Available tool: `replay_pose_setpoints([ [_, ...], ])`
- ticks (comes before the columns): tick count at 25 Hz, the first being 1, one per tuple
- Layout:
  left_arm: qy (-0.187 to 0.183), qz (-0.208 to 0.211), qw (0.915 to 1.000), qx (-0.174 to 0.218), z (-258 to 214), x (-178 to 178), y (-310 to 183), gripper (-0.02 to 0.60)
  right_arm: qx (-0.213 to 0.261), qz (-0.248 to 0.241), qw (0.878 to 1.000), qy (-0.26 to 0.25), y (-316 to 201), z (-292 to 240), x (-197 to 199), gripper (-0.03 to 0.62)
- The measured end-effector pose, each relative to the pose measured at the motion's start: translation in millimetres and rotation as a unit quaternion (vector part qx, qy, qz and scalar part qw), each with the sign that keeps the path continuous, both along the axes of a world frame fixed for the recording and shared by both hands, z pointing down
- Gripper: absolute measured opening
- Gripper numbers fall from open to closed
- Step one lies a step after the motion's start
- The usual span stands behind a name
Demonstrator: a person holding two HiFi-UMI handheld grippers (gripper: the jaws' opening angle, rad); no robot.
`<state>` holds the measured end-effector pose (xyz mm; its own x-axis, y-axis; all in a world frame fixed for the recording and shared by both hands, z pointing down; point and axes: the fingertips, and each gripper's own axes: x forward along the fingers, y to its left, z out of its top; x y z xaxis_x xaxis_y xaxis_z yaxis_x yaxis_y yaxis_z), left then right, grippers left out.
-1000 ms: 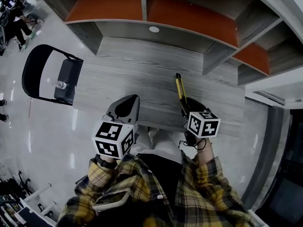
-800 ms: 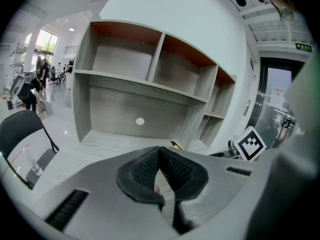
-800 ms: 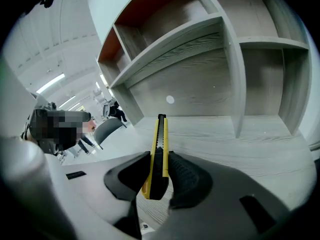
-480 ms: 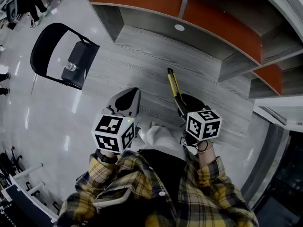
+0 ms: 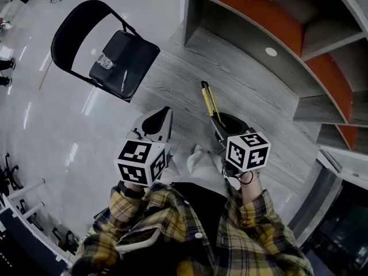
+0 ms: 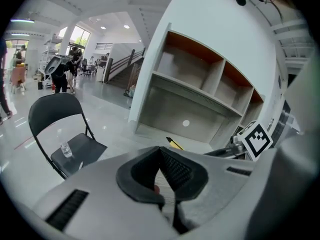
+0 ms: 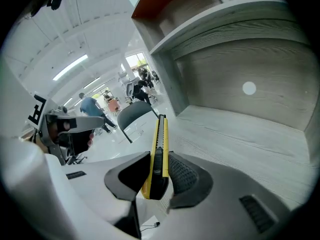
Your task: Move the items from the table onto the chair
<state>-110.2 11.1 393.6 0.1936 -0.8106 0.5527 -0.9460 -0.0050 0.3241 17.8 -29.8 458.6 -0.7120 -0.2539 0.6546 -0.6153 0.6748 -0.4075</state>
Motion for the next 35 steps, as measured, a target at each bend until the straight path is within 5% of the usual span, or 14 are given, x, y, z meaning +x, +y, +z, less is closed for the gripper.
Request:
replay_pose_setpoints([
  [10, 0.016, -0.009, 0.9997, -0.017, 24.3, -181.9, -8.1, 0.003, -0.028, -0.032, 0.999, 0.016, 0.4, 25.0, -201.0, 0.126],
  [17, 0.047, -0.039, 0.9966, -0.055, 81.3, -269.7, 9.0, 0.003, -0.047, -0.061, 0.997, 0.018, -9.0, 66.9, -321.5, 0.126],
  [26, 0.072, -0.094, 0.9884, -0.095, 160.9, -345.2, 31.8, 0.003, -0.051, -0.116, 0.990, 0.068, -16.6, 158.6, -429.5, 0.126],
  [35, 0.103, -0.150, 0.9787, -0.095, 199.3, -392.3, 38.6, 0.003, -0.112, -0.097, 0.985, 0.090, -20.8, 236.9, -492.2, 0.126],
])
